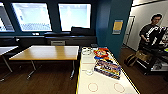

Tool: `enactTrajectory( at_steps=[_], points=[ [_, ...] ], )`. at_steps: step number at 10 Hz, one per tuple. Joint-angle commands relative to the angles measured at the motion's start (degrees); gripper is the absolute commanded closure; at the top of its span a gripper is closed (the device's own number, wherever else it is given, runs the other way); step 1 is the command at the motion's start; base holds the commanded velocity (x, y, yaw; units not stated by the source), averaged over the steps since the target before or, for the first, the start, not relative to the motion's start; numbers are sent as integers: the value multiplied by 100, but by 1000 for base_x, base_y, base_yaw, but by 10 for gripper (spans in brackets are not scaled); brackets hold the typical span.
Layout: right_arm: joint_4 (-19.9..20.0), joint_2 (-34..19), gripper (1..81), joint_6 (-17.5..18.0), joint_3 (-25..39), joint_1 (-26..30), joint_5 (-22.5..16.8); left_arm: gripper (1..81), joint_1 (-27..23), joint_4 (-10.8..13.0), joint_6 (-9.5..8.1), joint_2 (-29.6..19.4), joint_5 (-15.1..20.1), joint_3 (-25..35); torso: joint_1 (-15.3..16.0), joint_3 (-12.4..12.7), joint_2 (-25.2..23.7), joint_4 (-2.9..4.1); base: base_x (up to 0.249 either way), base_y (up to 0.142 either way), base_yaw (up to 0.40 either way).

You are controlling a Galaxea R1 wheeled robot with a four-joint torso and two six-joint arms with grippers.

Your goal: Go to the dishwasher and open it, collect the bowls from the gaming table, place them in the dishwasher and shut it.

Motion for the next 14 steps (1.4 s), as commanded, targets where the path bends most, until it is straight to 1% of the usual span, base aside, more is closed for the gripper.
enactTrajectory(
  at_steps=[1,2,3,4,6,7,9,10,11,14],
  points=[
    [-278,481,811,-17,-831,120,-529,811,30,125,48,900,51,-1494,0,0,0,0,0,0,0],
    [-313,621,811,-26,-1034,94,-592,811,91,151,48,1093,51,-1837,-2,0,0,0,0,0,0],
    [-375,763,811,-26,-1237,50,-592,811,178,273,48,1209,51,-1990,-2,0,-2,0,0,0,0],
    [-471,911,811,-26,-1464,-2,-592,811,258,344,48,1245,34,-2016,-2,0,-2,0,0,0,0],
    [-586,1272,811,-26,-2000,-47,-592,811,355,362,57,1298,16,-1999,-2,2,-2,0,0,0,0],
    [-647,1448,811,-26,-2248,-90,-592,811,416,475,57,1324,8,-1990,-2,2,-2,0,0,0,0],
    [-796,1861,811,-26,-2818,-240,-592,811,513,537,48,1412,-37,-1982,-5,5,-4,0,0,0,0],
    [-919,2028,811,-26,-3064,-310,-575,811,548,607,48,1455,-28,-1981,-7,5,-4,0,0,0,0],
    [-973,2117,811,-26,-3214,-354,-557,811,574,696,48,1491,-28,-1981,-7,7,-6,0,0,0,0],
    [-1122,2328,811,-26,-3488,-433,-513,811,644,810,48,1588,-28,-1981,-9,9,-6,0,0,0,0]
  ],
)
